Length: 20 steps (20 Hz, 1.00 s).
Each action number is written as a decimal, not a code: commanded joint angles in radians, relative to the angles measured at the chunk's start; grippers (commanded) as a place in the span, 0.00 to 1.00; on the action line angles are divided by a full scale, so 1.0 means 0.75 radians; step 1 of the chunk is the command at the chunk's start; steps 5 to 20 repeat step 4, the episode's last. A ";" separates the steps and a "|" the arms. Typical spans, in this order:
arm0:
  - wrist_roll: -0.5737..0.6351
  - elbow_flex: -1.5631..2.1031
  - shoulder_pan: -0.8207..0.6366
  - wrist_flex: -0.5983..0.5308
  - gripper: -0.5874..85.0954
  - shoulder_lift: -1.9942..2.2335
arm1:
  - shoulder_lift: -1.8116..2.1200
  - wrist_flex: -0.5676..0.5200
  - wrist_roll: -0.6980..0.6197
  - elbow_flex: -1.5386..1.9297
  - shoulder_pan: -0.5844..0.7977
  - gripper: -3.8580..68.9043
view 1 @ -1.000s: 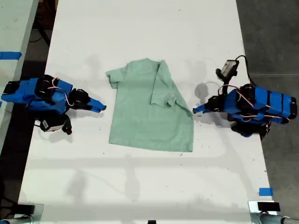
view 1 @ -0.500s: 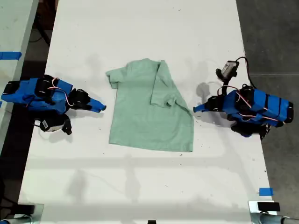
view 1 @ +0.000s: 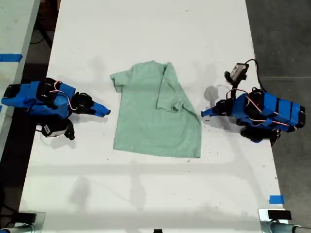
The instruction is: Fold t shirt
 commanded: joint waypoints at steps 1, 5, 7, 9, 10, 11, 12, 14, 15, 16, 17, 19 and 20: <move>0.006 0.014 0.010 -0.002 0.14 0.004 | 0.008 -0.014 -0.006 0.018 0.012 0.27; 0.006 0.014 0.010 -0.002 0.14 0.004 | 0.008 -0.014 -0.002 0.018 0.008 0.27; 0.006 0.014 0.010 -0.002 0.14 0.004 | 0.008 -0.014 -0.002 0.018 0.008 0.27; 0.006 0.014 0.010 -0.002 0.14 0.004 | 0.008 -0.014 -0.002 0.018 0.008 0.27; 0.006 0.014 0.010 -0.002 0.14 0.004 | 0.008 -0.014 -0.002 0.018 0.008 0.27; 0.006 0.014 0.010 -0.002 0.14 0.004 | 0.008 -0.014 -0.002 0.018 0.008 0.27; 0.006 0.014 0.010 -0.002 0.14 0.004 | 0.008 -0.014 -0.002 0.018 0.008 0.27; 0.006 0.014 0.010 -0.002 0.14 0.004 | 0.008 -0.014 -0.002 0.018 0.008 0.27; 0.006 0.014 0.010 -0.002 0.14 0.004 | 0.008 -0.014 -0.002 0.018 0.008 0.27; 0.006 0.014 0.010 -0.002 0.14 0.004 | 0.008 -0.014 -0.002 0.018 0.008 0.27; 0.006 0.014 0.010 -0.002 0.14 0.004 | 0.008 -0.014 -0.002 0.018 0.008 0.27; 0.006 0.014 0.010 -0.002 0.14 0.004 | 0.008 -0.014 -0.002 0.018 0.008 0.27; 0.006 0.014 0.010 -0.002 0.14 0.004 | 0.008 -0.014 -0.002 0.018 0.008 0.27</move>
